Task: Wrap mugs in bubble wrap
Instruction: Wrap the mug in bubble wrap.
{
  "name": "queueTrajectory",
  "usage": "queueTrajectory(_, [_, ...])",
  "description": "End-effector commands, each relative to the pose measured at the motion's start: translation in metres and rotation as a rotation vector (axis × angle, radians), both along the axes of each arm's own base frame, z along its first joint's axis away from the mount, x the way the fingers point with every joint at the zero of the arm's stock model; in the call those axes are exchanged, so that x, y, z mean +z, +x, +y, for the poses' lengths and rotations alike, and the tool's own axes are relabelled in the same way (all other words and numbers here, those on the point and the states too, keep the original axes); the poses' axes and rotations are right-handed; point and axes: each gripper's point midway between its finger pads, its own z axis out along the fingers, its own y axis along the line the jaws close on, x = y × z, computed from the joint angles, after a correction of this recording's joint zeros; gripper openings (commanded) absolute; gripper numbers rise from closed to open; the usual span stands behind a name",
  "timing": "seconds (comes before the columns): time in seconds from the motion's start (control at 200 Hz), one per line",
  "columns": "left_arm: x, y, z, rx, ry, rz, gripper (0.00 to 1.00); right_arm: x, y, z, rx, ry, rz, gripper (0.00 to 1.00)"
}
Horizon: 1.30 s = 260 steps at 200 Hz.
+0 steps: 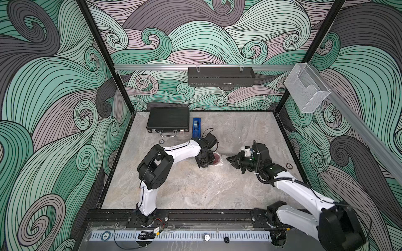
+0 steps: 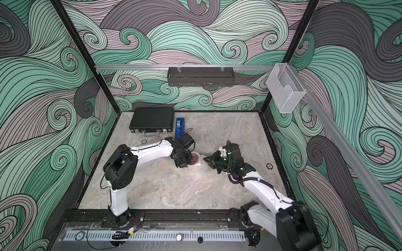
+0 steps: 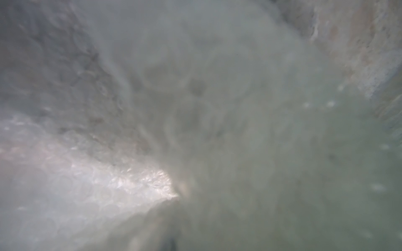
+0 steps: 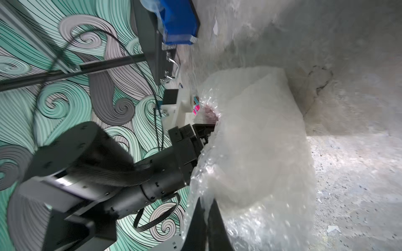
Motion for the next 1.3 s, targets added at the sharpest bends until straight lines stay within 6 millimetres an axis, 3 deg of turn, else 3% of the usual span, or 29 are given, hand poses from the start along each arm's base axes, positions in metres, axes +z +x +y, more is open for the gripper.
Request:
queueTrajectory(0.0, [-0.003, 0.001, -0.011, -0.030, -0.018, 0.000, 0.24, -0.010, 0.016, 0.022, 0.037, -0.011, 0.000, 0.00])
queueTrajectory(0.11, [-0.003, 0.001, -0.017, -0.041, -0.053, -0.014, 0.24, -0.025, 0.037, 0.043, 0.083, -0.019, 0.022, 0.00])
queueTrajectory(0.215, [0.002, 0.002, -0.024, -0.061, -0.092, -0.031, 0.24, -0.039, 0.043, 0.054, 0.142, -0.085, 0.061, 0.00])
queueTrajectory(0.335, [0.010, 0.005, -0.029, -0.076, -0.122, -0.057, 0.24, -0.065, 0.039, 0.028, 0.078, -0.276, 0.169, 0.00])
queueTrajectory(0.42, [0.019, 0.007, -0.031, -0.085, -0.145, -0.083, 0.25, -0.088, 0.020, 0.009, 0.109, -0.456, 0.340, 0.00])
queueTrajectory(0.595, [0.045, 0.011, -0.031, -0.101, -0.199, -0.139, 0.33, -0.107, 0.005, 0.008, 0.220, -0.551, 0.457, 0.04])
queueTrajectory(0.73, [0.061, 0.008, -0.016, -0.091, -0.196, -0.172, 0.43, -0.095, 0.012, 0.003, 0.239, -0.597, 0.408, 0.14])
queueTrajectory(0.951, [0.065, -0.001, 0.013, -0.091, -0.164, -0.188, 0.45, -0.060, 0.031, 0.020, 0.297, -0.551, 0.278, 0.37])
queueTrajectory(1.146, [0.072, 0.001, 0.040, -0.036, -0.152, -0.229, 0.45, -0.015, 0.048, 0.037, 0.324, -0.472, 0.143, 0.43])
queueTrajectory(1.296, [0.080, 0.004, 0.047, -0.036, -0.161, -0.260, 0.45, 0.008, 0.046, 0.040, 0.348, -0.440, 0.077, 0.46])
